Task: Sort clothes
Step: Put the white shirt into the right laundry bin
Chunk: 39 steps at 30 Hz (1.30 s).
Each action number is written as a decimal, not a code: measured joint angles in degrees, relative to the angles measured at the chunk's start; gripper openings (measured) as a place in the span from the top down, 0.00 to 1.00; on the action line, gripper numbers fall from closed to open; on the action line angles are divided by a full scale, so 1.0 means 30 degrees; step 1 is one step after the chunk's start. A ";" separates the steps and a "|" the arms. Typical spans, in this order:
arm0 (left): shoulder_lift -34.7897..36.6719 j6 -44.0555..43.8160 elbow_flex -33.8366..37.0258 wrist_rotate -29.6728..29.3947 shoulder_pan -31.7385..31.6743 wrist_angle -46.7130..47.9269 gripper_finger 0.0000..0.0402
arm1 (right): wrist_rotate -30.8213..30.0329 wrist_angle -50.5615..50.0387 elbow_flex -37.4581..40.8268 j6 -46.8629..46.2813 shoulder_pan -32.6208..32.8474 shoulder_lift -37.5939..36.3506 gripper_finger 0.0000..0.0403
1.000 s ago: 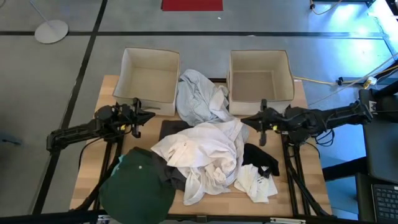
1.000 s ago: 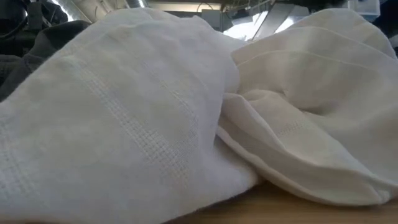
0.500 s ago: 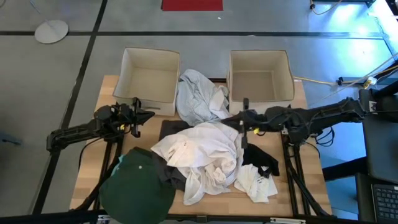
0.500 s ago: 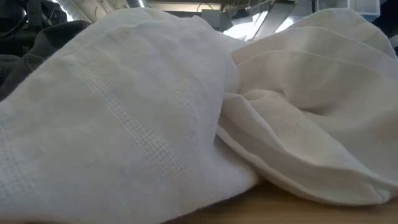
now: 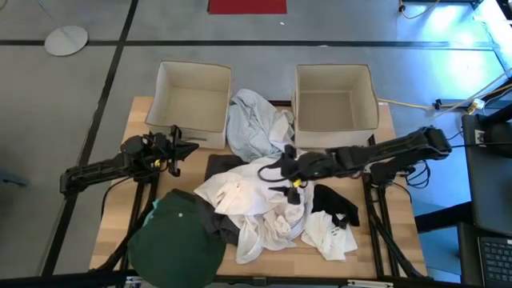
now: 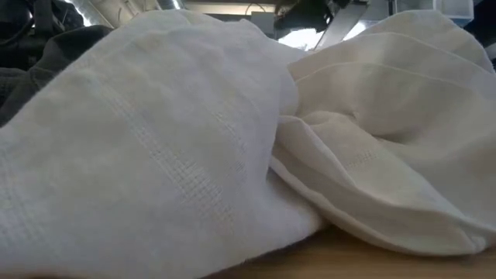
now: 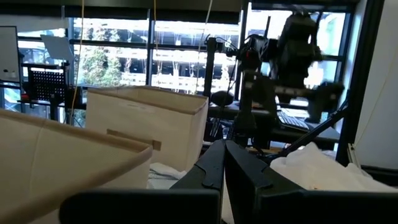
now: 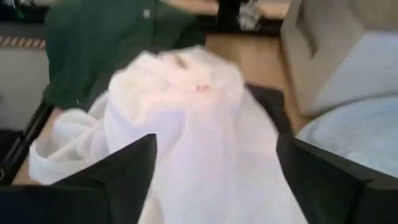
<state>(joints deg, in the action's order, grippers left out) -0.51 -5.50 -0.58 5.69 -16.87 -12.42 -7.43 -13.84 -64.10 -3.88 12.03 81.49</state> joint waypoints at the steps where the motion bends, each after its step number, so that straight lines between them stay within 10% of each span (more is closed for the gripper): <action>1: 0.0000 -0.0096 0.0000 0.0000 -0.0002 -0.0042 0.99 | 0.0156 0.0070 -0.0079 -0.0082 0.0000 0.0310 0.14; 22: 0.0000 -0.0222 -0.0007 0.0000 -0.0002 -0.0206 0.99 | 0.0349 0.3449 -0.0129 0.1368 -0.0029 0.4427 0.19; 31: -0.0001 -0.0242 -0.0007 0.0000 0.0002 -0.0213 0.99 | 0.0687 0.4894 -0.0114 0.1899 -0.0197 0.5757 0.40; 39: -0.0003 -0.0175 -0.0007 -0.0037 0.0001 -0.0221 0.99 | -0.0294 0.5744 -0.0121 0.3622 -0.0146 0.5750 0.77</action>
<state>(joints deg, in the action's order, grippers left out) -0.52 -6.02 -0.60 5.58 -16.86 -13.08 -8.31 3.39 -64.47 6.98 11.60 98.74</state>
